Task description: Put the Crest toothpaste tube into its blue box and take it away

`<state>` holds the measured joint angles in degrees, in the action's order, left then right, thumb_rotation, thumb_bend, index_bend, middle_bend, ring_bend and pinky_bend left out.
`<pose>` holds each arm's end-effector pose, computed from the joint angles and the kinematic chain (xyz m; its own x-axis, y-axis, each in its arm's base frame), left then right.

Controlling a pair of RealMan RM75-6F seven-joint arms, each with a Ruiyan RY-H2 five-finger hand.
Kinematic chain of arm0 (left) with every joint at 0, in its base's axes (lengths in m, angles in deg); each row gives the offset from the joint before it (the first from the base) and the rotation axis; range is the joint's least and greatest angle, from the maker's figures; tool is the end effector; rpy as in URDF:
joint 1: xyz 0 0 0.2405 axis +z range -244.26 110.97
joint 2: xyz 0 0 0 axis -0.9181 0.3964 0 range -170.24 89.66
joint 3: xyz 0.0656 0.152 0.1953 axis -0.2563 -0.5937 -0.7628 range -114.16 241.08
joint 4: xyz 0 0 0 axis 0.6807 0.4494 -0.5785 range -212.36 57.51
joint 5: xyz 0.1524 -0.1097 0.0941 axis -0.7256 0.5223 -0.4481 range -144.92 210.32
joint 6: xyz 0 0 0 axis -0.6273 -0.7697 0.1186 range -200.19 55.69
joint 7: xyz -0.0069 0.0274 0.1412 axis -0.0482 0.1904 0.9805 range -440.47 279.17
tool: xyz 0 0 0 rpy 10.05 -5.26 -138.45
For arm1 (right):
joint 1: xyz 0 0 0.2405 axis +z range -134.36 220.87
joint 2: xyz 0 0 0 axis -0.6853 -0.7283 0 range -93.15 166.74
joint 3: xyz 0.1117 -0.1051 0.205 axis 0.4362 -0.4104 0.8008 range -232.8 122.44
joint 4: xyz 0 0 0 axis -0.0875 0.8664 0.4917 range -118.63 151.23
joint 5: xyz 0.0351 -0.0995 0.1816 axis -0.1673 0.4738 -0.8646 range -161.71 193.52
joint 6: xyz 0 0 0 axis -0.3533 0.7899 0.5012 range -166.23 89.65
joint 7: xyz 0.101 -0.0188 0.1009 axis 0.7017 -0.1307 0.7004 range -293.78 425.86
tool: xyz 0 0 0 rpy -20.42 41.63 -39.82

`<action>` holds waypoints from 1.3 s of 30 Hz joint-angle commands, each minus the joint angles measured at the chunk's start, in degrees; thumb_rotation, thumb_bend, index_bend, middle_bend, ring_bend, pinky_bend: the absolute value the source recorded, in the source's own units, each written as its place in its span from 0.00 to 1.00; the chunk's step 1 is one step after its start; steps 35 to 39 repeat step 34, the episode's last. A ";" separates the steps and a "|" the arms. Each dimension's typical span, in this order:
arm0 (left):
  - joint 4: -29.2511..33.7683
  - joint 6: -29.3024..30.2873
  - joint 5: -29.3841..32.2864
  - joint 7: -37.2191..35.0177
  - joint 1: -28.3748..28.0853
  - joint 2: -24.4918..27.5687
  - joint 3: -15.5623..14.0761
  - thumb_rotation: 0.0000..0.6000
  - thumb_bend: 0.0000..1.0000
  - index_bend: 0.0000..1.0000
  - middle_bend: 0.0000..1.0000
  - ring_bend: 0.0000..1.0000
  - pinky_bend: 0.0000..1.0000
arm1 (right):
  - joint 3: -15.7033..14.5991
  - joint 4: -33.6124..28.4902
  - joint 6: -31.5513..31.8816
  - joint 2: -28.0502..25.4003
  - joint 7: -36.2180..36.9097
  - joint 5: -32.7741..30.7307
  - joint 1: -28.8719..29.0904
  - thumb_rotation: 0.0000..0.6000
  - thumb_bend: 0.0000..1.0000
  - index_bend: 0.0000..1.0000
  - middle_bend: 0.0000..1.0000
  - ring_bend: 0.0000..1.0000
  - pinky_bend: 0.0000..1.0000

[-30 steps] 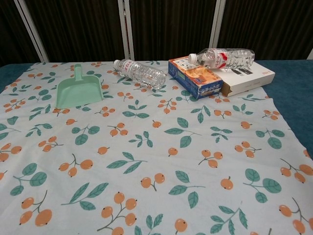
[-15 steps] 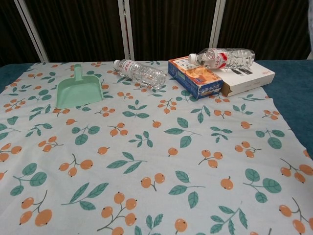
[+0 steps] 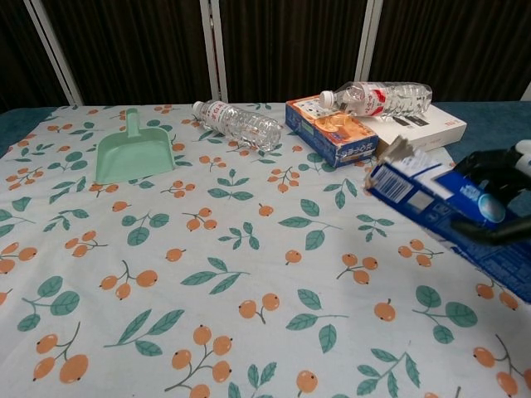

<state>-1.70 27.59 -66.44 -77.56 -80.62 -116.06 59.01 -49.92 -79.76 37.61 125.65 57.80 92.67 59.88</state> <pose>-0.2797 0.1987 0.1197 0.4557 -0.2194 0.8627 0.7789 -0.3709 -0.5057 -0.2102 -0.2276 0.0122 0.0531 -0.1701 0.9840 -0.9949 -0.0936 0.0375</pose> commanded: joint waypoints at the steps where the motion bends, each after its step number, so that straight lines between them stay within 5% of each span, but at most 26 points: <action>1: 0.14 -0.39 -0.09 -0.13 0.18 0.10 0.23 1.00 0.02 0.16 0.13 0.13 0.26 | -1.21 2.38 -2.83 3.36 -6.82 -3.23 1.18 1.00 0.50 0.50 0.58 0.54 0.45; 5: 0.30 -0.69 -0.15 -0.38 0.41 0.21 0.62 1.00 0.02 0.16 0.12 0.13 0.26 | -1.08 2.47 -3.60 5.14 -10.23 -4.87 1.61 1.00 0.50 0.39 0.54 0.45 0.42; 9: 0.57 -1.02 -0.08 -0.49 0.68 0.33 0.98 1.00 0.02 0.16 0.12 0.13 0.26 | -1.19 0.71 -5.22 5.61 -13.97 -6.76 2.40 1.00 0.48 0.07 0.27 0.17 0.25; 11: 0.80 -1.15 -0.08 -0.41 0.89 0.45 1.14 1.00 0.02 0.16 0.12 0.13 0.26 | -0.98 -1.84 -5.47 4.75 -16.64 -7.80 2.79 1.00 0.44 0.01 0.18 0.08 0.17; 16: 2.24 -1.59 0.54 -1.00 1.56 0.97 1.64 1.00 0.02 0.16 0.11 0.13 0.24 | -0.38 -8.45 -3.60 0.58 -18.85 -7.96 2.33 1.00 0.43 0.00 0.11 0.02 0.12; 22: 7.07 -3.53 3.41 -2.03 3.27 3.05 1.60 1.00 0.02 0.14 0.09 0.10 0.22 | -2.14 -14.02 1.77 -11.71 -16.41 -1.91 -1.24 1.00 0.43 0.00 0.11 0.01 0.09; 30: 12.62 -6.35 7.11 -1.11 5.48 6.63 1.08 1.00 0.02 0.07 0.02 0.03 0.13 | -6.16 -6.07 10.21 -21.50 -9.83 6.81 -7.60 1.00 0.43 0.00 0.05 0.00 0.02; 39: 13.68 -6.38 7.27 -0.68 6.25 7.88 1.21 1.00 0.01 0.04 0.00 0.01 0.11 | -6.71 -1.63 14.66 -22.94 -4.94 8.90 -10.75 1.00 0.43 0.00 0.00 0.00 0.00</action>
